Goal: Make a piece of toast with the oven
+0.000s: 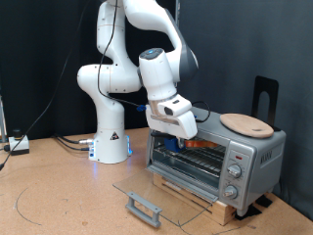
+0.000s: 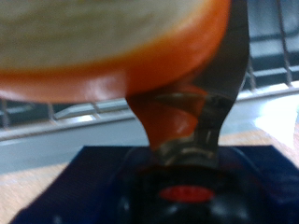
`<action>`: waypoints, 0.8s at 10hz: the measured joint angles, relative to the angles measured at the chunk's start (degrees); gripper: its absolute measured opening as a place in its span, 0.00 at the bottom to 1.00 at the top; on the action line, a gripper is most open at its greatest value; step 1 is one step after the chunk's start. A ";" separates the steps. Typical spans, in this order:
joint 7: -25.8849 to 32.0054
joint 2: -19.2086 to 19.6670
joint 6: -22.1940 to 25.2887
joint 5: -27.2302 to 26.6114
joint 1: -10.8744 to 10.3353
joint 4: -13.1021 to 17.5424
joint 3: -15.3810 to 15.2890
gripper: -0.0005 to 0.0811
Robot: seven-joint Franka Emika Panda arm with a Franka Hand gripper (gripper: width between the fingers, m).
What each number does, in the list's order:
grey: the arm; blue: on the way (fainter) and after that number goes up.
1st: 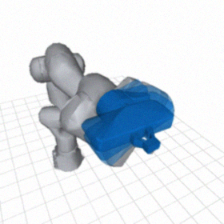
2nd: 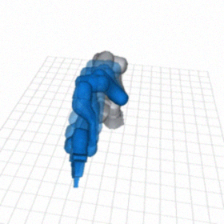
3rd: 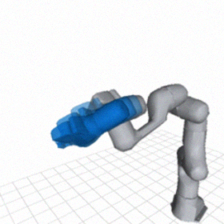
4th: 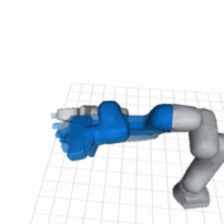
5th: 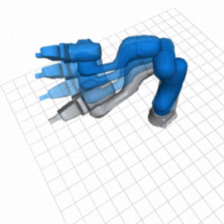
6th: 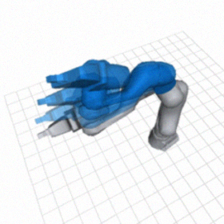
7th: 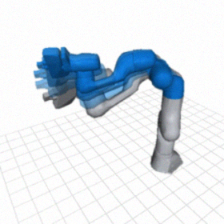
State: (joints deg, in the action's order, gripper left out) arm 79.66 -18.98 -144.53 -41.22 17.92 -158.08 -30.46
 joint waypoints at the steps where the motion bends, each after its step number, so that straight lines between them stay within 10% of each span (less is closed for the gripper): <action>1: 1.04 0.68 -2.79 0.01 0.23 -0.06 0.05 0.49; 8: 7.98 4.14 -1.41 5.73 6.74 3.05 5.17 0.49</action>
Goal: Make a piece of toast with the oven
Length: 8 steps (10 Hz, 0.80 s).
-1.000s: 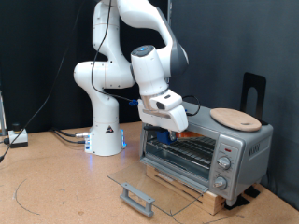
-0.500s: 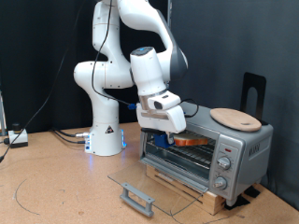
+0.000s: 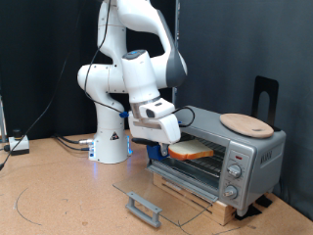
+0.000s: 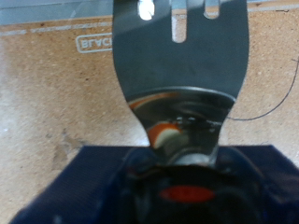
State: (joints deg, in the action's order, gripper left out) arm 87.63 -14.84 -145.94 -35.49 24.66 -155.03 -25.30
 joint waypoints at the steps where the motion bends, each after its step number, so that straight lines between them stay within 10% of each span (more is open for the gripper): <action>1: 0.06 0.00 2.23 0.49 0.78 0.87 0.94 0.49; 8: -2.89 0.12 25.93 4.47 6.47 9.52 6.69 0.49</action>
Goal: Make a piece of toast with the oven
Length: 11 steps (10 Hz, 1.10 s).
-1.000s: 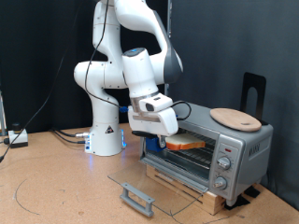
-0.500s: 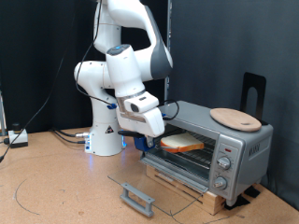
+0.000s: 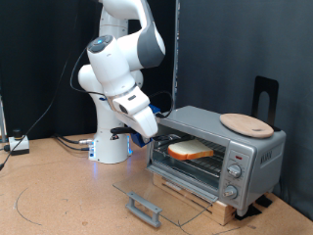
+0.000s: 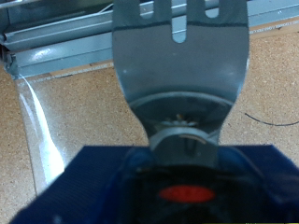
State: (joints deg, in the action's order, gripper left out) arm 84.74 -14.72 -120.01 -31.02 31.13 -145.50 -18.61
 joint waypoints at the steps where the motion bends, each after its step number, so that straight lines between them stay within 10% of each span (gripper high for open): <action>1: 0.92 -0.10 1.42 -1.38 -0.06 0.12 0.18 0.49; 11: 7.03 -7.90 19.82 -8.82 -0.17 2.34 3.92 0.49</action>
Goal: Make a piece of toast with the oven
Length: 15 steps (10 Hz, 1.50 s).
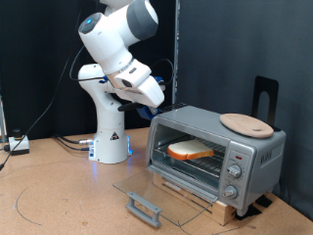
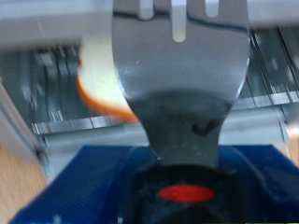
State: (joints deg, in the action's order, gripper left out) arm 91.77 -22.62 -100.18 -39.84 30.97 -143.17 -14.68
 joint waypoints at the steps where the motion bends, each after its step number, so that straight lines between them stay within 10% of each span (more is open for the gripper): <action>1: 0.11 -0.40 4.05 -1.54 -0.28 -0.29 0.00 0.49; 9: 2.76 -13.77 12.72 -7.25 -6.83 -9.82 -2.72 0.49; 15: -8.06 -26.20 8.46 -18.49 -11.94 -16.65 -13.38 0.49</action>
State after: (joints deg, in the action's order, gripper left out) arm 83.71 -48.82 -91.72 -58.32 19.02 -159.82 -28.06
